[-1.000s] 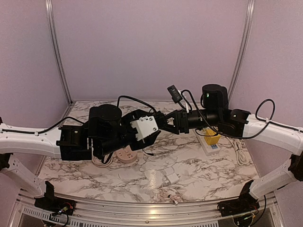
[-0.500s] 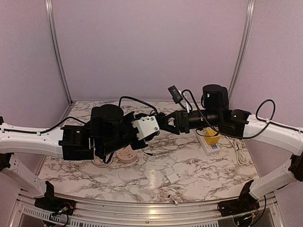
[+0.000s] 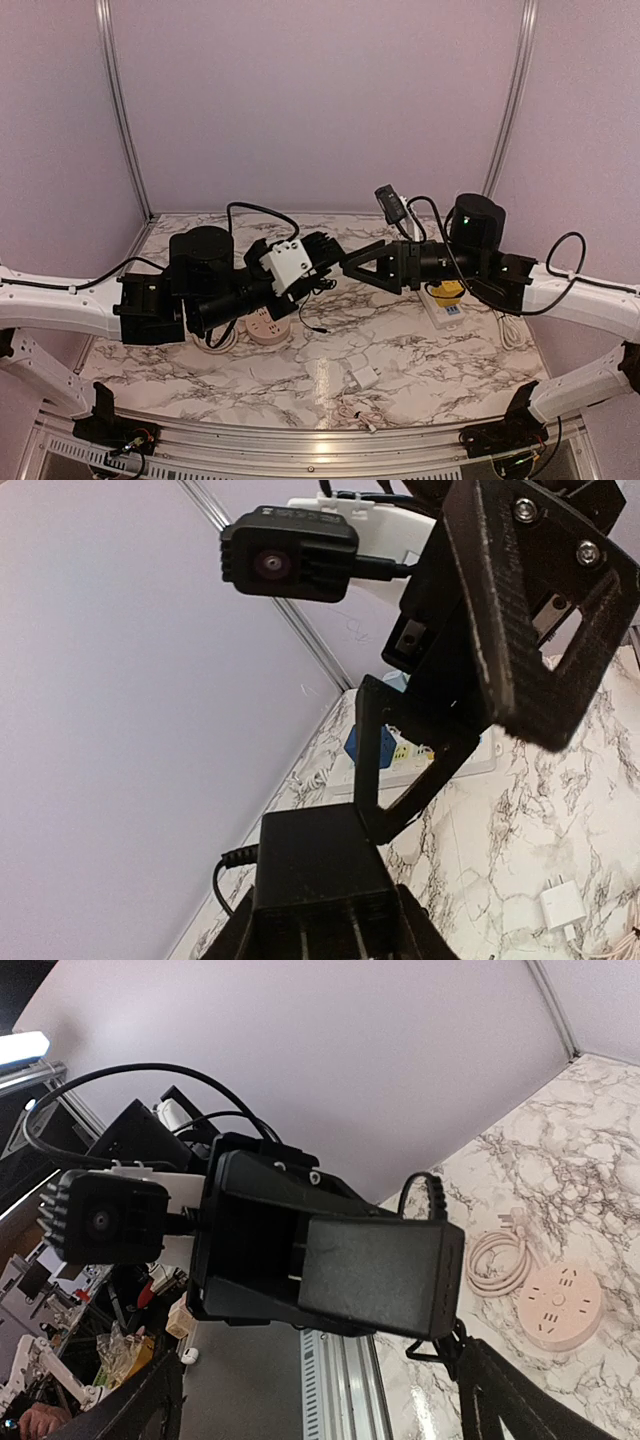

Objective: Insert the plug
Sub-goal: Pass from the right arm to the left, then pass from the left arm to the right, then insert the plug into the socket slot.

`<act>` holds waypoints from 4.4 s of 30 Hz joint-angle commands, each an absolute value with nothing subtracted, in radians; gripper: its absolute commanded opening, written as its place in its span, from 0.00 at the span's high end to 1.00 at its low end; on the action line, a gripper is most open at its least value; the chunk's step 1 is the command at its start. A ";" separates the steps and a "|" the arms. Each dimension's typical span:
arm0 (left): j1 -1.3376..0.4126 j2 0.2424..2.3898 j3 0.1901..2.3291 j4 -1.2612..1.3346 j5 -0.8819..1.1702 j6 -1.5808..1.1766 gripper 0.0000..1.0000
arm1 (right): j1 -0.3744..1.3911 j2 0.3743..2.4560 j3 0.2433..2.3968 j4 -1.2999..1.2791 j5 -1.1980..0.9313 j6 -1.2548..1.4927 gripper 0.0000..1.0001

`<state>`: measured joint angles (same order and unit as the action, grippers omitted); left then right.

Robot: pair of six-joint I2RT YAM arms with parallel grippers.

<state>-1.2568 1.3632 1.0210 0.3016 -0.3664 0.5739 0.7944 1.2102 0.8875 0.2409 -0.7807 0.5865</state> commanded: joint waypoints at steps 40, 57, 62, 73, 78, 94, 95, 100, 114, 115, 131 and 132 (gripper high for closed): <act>-1.214 1.122 0.749 0.605 -0.318 0.203 0.90 | 0.832 1.139 0.761 0.573 -0.692 0.922 0.02; -1.259 1.197 0.774 0.624 -0.268 0.244 0.91 | 0.856 1.238 0.765 0.680 -0.637 1.161 0.19; -1.269 1.213 0.783 0.626 -0.264 0.252 0.91 | 0.864 1.281 0.788 0.677 -0.627 1.220 0.28; -1.297 1.245 0.791 0.623 -0.276 0.279 0.91 | 0.899 1.379 0.855 0.769 -0.646 1.340 0.38; -1.303 1.250 0.789 0.621 -0.293 0.291 0.91 | 0.902 1.407 0.861 0.811 -0.657 1.380 0.52; -1.304 1.217 0.768 0.617 -0.338 0.311 0.91 | 0.909 1.424 0.811 0.918 -0.679 1.448 0.98; -1.304 1.215 0.770 0.616 -0.338 0.311 0.91 | 0.910 1.425 0.813 0.920 -0.680 1.449 1.00; -1.304 1.207 0.769 0.621 -0.349 0.308 0.57 | 0.910 1.423 0.831 0.894 -0.683 1.432 1.00; -1.304 1.075 0.740 0.533 -0.434 0.220 0.01 | 0.875 1.431 1.024 0.434 -0.681 1.030 1.00; -1.304 1.061 0.738 0.523 -0.446 0.213 0.01 | 0.865 1.434 1.042 0.407 -0.679 1.006 1.00; -1.304 0.974 0.726 0.433 -0.615 0.083 0.01 | 0.819 1.404 1.211 0.104 -0.577 0.723 1.00; -1.304 0.983 0.736 0.419 -0.622 0.078 0.01 | 0.819 1.400 1.214 0.090 -0.568 0.708 1.00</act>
